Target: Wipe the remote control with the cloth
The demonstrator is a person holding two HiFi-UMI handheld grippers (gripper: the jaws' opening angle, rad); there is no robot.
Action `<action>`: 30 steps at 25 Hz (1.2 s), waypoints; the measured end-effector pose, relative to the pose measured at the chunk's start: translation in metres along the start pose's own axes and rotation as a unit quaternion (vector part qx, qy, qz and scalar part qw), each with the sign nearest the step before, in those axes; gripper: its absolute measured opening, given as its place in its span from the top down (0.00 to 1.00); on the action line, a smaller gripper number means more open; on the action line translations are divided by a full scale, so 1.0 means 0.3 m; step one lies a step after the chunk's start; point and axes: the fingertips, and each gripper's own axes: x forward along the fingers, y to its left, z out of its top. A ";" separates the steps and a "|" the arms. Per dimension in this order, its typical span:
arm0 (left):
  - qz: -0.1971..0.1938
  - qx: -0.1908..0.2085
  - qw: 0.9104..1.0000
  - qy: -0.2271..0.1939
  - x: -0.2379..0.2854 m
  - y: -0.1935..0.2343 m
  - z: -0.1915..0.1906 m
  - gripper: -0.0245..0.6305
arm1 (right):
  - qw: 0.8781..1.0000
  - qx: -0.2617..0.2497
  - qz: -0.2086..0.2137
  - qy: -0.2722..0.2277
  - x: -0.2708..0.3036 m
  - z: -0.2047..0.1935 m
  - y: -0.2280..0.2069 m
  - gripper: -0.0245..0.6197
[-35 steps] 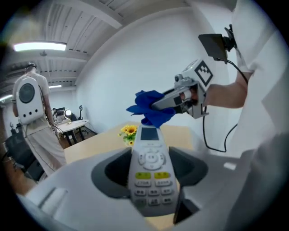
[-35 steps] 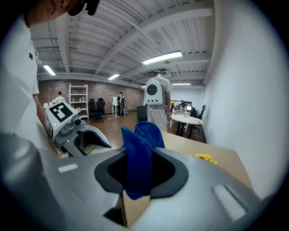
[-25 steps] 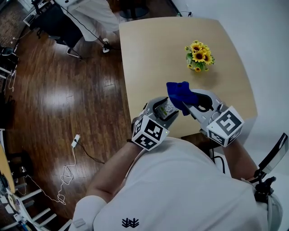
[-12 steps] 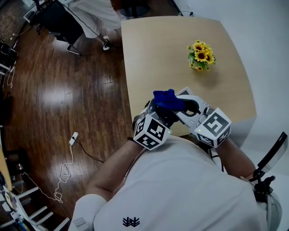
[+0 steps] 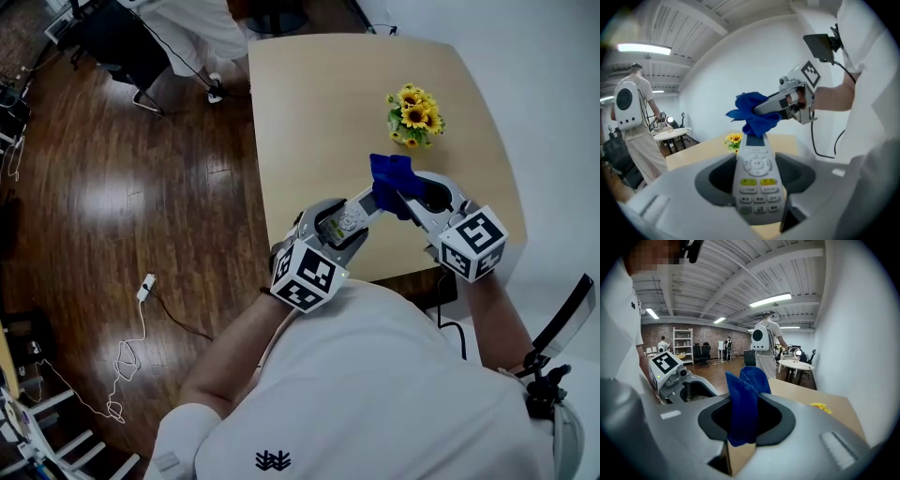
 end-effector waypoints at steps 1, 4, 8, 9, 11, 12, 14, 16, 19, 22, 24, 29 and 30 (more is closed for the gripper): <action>0.000 -0.001 1.000 -0.001 -0.001 0.003 0.000 0.54 | 1.000 0.000 -0.010 0.002 -0.007 0.001 -0.026 0.83; 0.000 -0.005 1.000 -0.002 -0.004 0.011 -0.005 0.54 | 1.000 0.007 -0.025 0.002 -0.022 0.011 -0.064 0.83; 0.001 -0.009 1.000 -0.002 0.000 0.012 -0.007 0.54 | 1.000 0.017 -0.002 -0.015 -0.025 0.067 -0.007 0.83; 0.000 -0.008 1.000 -0.001 0.002 0.011 -0.006 0.54 | 1.000 0.014 0.010 -0.021 -0.022 0.086 0.026 0.83; -0.002 -0.006 1.000 0.001 0.005 0.007 -0.004 0.54 | 0.999 0.007 0.041 -0.030 -0.009 0.117 0.109 0.83; -0.003 -0.007 1.000 0.002 0.007 0.005 -0.005 0.54 | 0.998 0.004 0.060 -0.033 0.000 0.127 0.159 0.83; -0.004 -0.009 1.000 0.004 0.009 0.004 -0.005 0.54 | 0.994 0.003 0.102 -0.037 0.022 0.137 0.264 0.83; -0.005 -0.009 1.000 0.003 0.012 0.004 0.002 0.54 | 0.990 0.004 0.139 -0.036 0.044 0.138 0.353 0.83; -0.007 -0.004 1.000 0.002 0.009 0.002 0.014 0.54 | 0.986 0.002 0.166 -0.028 0.075 0.116 0.425 0.83; -0.007 0.000 1.000 0.001 -0.003 -0.001 0.015 0.54 | 0.987 0.009 0.161 -0.014 0.098 0.077 0.413 0.83; -0.008 -0.001 1.000 0.000 -0.010 -0.001 0.012 0.54 | 0.989 0.009 0.146 -0.008 0.104 0.058 0.377 0.83; -0.007 -0.004 1.000 -0.002 -0.018 -0.003 0.009 0.54 | 0.994 0.011 0.108 0.001 0.095 0.024 0.273 0.83; -0.007 -0.004 1.000 -0.002 -0.020 -0.005 0.005 0.54 | 0.995 0.011 0.098 0.003 0.090 0.016 0.255 0.83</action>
